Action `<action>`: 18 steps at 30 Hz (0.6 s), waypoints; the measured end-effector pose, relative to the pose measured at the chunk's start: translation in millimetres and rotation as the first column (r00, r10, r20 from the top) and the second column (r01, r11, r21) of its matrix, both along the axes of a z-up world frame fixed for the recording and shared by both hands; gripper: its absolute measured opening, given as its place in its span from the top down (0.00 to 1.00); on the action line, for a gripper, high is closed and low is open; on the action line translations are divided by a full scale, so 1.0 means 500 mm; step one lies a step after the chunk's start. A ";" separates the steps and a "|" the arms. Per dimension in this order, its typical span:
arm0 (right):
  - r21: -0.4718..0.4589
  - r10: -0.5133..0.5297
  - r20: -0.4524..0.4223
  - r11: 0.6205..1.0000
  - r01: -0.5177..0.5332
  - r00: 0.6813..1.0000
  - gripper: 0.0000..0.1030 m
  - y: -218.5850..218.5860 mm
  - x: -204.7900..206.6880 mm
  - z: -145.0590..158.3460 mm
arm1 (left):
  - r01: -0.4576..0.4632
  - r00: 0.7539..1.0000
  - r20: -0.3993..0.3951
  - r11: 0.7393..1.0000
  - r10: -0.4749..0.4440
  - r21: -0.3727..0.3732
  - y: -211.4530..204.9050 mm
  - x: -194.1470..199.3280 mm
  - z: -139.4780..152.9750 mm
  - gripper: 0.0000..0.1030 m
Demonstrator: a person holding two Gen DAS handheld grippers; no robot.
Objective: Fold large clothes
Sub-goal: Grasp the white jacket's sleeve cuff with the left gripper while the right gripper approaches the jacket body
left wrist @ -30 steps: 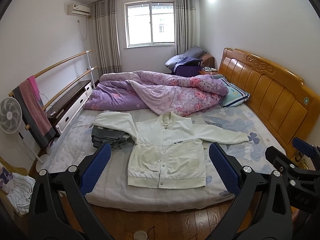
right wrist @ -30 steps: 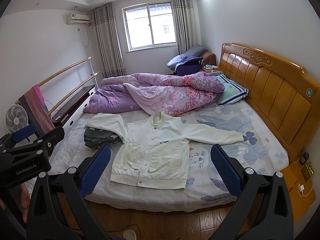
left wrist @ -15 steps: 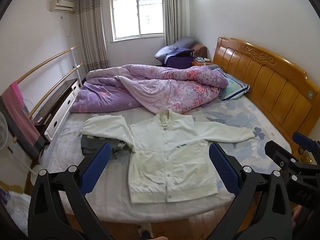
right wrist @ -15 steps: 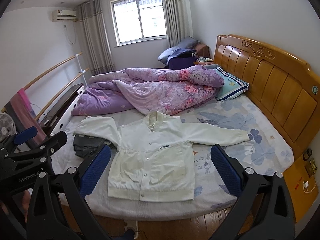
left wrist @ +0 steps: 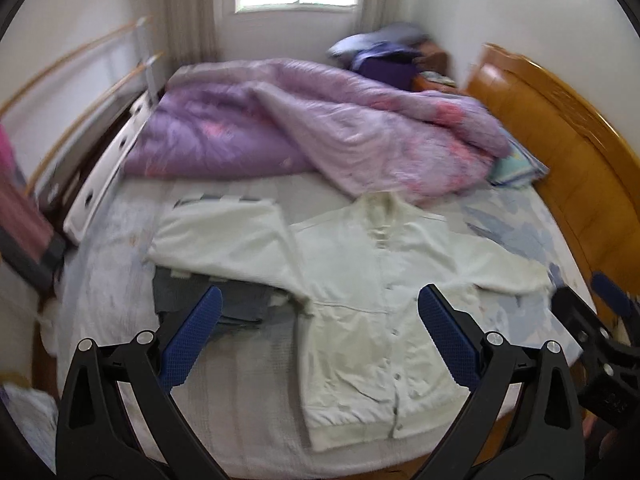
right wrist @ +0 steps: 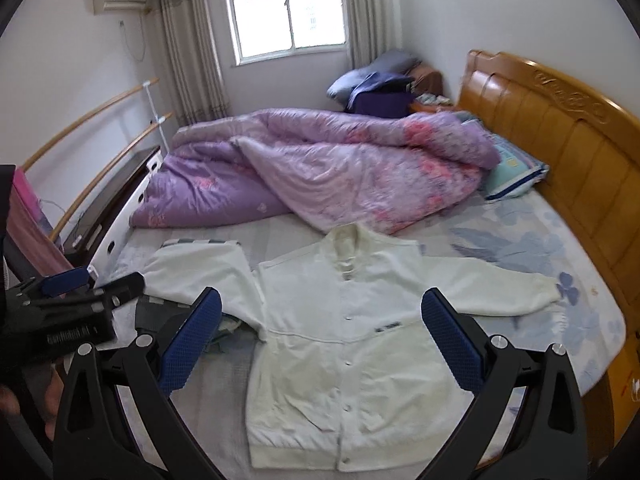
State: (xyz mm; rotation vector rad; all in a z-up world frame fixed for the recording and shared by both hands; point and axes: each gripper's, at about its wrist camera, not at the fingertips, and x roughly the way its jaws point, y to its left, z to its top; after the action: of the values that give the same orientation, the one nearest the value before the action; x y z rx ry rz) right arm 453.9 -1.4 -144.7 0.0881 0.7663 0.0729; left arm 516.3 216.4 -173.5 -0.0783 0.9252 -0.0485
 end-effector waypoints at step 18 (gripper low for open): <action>0.014 0.090 -0.250 0.996 -0.089 0.964 0.06 0.144 0.333 -0.366 | -0.713 0.694 -0.387 0.656 0.607 -0.250 0.687 0.258 -0.499 0.06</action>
State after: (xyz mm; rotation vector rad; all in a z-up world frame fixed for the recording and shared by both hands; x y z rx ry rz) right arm 620.5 70.8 -327.7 0.0660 1.0232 0.1511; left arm 645.5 559.9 -423.1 -0.8197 1.1043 0.4932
